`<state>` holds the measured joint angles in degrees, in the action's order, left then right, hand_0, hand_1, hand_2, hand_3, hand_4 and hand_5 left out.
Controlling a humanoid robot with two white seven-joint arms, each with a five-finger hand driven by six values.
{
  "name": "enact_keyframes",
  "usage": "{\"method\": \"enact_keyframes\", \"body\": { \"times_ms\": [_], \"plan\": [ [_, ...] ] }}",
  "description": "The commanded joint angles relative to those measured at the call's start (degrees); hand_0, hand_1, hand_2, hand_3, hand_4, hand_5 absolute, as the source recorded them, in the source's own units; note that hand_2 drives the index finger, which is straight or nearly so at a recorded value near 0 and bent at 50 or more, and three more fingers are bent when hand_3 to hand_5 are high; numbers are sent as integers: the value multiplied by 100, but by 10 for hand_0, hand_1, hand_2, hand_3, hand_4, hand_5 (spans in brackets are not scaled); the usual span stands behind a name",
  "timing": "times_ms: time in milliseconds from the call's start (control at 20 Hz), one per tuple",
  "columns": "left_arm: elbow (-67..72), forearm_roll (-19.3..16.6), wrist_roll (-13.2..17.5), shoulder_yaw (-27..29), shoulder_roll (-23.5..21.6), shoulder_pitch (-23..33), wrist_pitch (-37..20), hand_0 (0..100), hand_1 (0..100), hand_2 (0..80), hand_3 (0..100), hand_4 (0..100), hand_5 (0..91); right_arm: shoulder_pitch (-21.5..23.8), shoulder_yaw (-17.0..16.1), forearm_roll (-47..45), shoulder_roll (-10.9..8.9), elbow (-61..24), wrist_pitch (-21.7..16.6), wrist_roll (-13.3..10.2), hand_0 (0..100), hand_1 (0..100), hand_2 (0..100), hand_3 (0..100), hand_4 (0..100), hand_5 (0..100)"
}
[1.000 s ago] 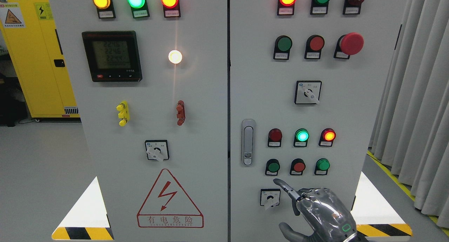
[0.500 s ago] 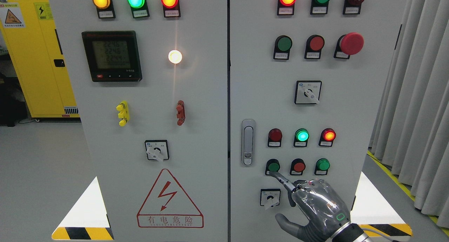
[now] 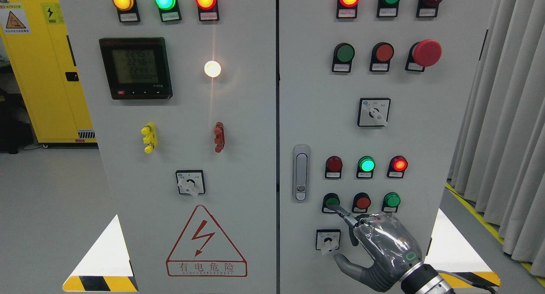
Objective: Press green start button
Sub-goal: 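Press the green push button with the right hand's extended finger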
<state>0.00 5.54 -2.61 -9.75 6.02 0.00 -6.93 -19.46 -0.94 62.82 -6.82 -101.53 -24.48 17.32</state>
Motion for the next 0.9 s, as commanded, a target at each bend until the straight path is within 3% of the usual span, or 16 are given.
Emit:
{"method": "enact_keyframes", "body": {
  "times_ms": [0,500,850],
  "plan": [
    [-150,0,-29,0,-5,-185,-1,120,556,0,0,0,0,-84,-169,-24,-39,265,14,-18,441,641,0,760,755,823],
    [-150,0,-29,0,-5,-185,-1,120,556,0,0,0,0,-14,-187,-33,5,319,-13,-53,452,640,0,758,749,823],
    [-150,0,-38,0,4,-176,-1,120,556,0,0,0,0,214,-187,-445,23,-366,-39,-62,475,635,0,753,762,821]
  ]
}}
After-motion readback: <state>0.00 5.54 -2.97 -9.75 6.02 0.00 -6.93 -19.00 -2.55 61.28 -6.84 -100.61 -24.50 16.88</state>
